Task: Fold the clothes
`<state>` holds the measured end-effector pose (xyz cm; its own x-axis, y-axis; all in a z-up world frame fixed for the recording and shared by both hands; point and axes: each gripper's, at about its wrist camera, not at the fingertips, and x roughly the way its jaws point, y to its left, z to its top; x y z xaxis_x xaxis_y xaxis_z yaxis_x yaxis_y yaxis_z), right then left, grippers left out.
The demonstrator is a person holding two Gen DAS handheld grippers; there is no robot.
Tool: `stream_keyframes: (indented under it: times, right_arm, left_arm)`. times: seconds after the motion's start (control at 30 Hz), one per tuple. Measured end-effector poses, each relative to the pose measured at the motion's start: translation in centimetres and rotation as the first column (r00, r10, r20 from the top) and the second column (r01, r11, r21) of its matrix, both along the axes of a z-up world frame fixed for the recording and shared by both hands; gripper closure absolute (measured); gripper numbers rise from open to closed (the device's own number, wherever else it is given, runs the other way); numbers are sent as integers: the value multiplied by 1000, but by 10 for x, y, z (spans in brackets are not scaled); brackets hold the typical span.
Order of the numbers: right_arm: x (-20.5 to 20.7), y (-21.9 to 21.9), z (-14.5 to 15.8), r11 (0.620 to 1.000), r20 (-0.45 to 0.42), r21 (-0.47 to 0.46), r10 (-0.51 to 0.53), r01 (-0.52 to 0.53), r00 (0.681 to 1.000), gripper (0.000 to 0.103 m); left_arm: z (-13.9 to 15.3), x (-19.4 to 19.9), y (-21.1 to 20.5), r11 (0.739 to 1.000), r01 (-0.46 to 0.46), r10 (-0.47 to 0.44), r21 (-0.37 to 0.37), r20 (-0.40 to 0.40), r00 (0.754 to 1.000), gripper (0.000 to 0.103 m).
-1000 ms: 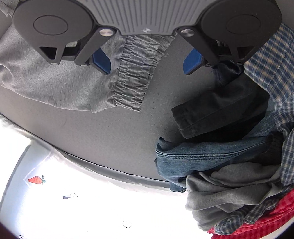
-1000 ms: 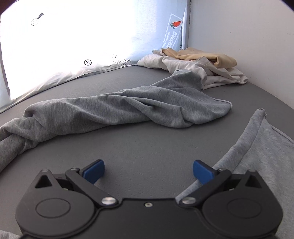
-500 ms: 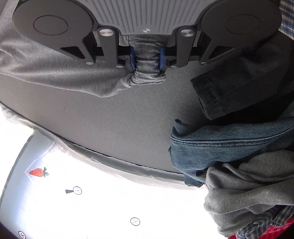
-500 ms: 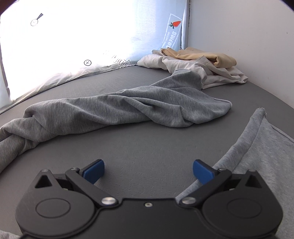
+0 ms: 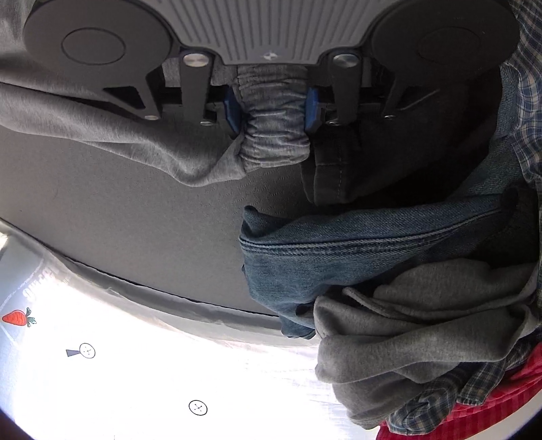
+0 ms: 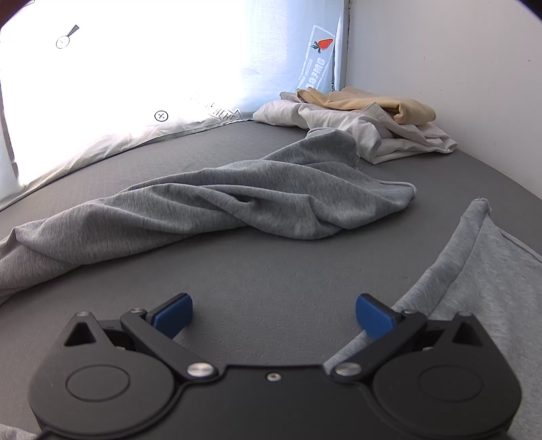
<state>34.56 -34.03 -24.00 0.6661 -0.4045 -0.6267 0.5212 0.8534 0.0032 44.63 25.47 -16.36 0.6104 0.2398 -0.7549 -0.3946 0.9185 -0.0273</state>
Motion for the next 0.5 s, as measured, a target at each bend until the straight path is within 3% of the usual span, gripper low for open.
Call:
stream_keyframes:
  times: [0.07,0.13,0.33,0.5]
  right_arm:
    - [0,0,0,1000,0,0,0,0,1000,0]
    - [0,-1,0,1000,0,0,2,-2,1000,0]
    - [-2,-4,1,1000,8,15,3,-3,1000,0]
    - [-2,-19,9,993,-30,88,86,-83,996,0]
  left_arm:
    - [16,-11,-10,1000,-29,29,-3,44,999,31]
    - [27,-24,-23,999,-32,30,23,70,997,20]
    - [43,-75,-73,999,0,-3,45,69,998,15]
    - [23,-108,-137,993,104,-103,48,-29,994,13]
